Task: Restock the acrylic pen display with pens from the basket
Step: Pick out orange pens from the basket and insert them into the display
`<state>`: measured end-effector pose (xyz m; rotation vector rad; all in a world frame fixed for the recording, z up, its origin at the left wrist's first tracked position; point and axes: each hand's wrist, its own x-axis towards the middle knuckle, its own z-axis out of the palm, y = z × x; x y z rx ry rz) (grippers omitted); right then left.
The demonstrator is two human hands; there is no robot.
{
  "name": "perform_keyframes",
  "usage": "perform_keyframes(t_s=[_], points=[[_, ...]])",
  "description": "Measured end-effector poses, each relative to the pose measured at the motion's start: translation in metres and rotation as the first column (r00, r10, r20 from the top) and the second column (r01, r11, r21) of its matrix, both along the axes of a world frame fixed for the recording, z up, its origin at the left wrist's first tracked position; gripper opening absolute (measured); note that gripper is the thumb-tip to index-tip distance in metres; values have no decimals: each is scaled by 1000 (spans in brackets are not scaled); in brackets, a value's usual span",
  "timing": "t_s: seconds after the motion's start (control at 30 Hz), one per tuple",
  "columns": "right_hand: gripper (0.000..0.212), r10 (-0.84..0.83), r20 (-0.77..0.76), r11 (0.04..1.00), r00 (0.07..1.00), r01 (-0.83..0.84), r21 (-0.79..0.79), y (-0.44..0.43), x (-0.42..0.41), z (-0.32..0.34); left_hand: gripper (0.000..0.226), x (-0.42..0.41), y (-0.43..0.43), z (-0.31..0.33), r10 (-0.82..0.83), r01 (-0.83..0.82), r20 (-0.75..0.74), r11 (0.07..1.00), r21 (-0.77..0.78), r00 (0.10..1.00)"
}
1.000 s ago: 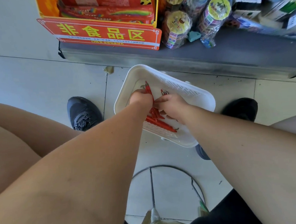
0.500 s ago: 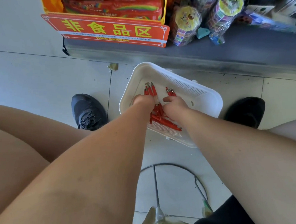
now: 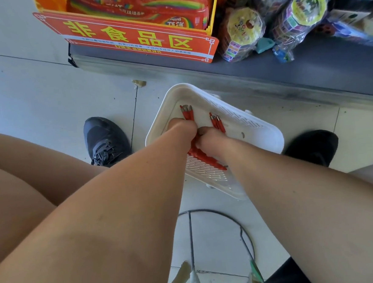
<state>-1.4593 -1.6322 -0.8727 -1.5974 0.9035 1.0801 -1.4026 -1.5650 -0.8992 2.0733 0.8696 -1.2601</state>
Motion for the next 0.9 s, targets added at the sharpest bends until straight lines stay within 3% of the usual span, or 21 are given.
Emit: perform_keyframes(t_s=[0.13,0.3,0.47,0.6,0.77,0.9], points=[[23,11,65,1000,998,-12,5,0,-1,-8,44,0,-1,6,-36,36,4,999,8,999],[31,-61,73,998,995,60,20,-21,0,-3,21,1,0,6,-51,52,15,996,-70,999],[30,-164,94,983,982,170,-64,-27,9,15,17,2,-1,19,-115,118,36,990,-76,993],[25,-149,145,981,978,164,-103,-28,5,24,11,-3,4,37,-38,46,59,987,-155,998],[18,-110,326,983,939,152,-106,-27,-11,43,8,-15,16,70,-39,74,130,957,-279,991],[25,-51,541,984,840,136,-118,-20,-17,69,16,-27,24,94,-48,141,262,927,-347,964]])
